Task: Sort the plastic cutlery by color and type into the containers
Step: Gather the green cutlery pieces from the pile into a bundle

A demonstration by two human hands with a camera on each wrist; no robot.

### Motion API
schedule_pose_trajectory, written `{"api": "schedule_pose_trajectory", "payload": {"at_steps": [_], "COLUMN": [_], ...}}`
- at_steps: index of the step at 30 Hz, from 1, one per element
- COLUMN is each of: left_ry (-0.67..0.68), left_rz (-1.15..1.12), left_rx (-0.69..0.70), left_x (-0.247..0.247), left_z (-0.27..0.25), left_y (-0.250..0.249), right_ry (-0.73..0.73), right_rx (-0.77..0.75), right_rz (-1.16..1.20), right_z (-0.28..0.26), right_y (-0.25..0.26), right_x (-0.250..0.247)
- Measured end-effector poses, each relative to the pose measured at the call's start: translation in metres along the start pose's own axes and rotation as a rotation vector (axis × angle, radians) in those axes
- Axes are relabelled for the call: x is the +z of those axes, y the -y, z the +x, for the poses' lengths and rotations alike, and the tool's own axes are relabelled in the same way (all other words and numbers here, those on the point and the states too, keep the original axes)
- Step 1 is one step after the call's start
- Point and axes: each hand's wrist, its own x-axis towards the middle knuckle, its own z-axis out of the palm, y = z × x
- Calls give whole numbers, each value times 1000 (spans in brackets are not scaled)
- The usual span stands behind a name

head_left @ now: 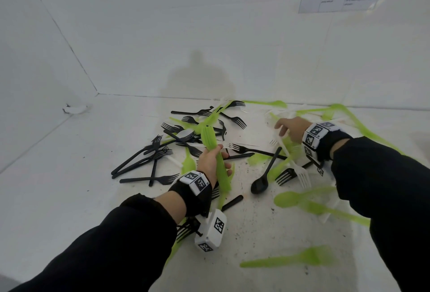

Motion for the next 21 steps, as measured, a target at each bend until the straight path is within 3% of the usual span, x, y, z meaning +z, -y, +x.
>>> {"api": "schedule_pose_trajectory", "payload": {"at_steps": [5, 13, 16, 18, 21], "left_ry": [-2, -2, -2, -2, 4], "left_rz": [-10, -26, -32, -35, -50], "left_rx": [1, -12, -19, -22, -13], "left_x": [-1, -2, -3, -3, -3], "left_z": [-1, -4, -5, -5, -5], "left_y": [1, 3, 4, 5, 6], "right_ry": [-15, 3, 8, -16, -56], "right_rx": [24, -62, -7, 58, 25], "right_rz": [-360, -284, -204, -282, -334], "right_z": [-9, -7, -10, -17, -16], "right_y": [-8, -6, -12, -10, -11], "right_x": [4, 13, 7, 2, 4]}}
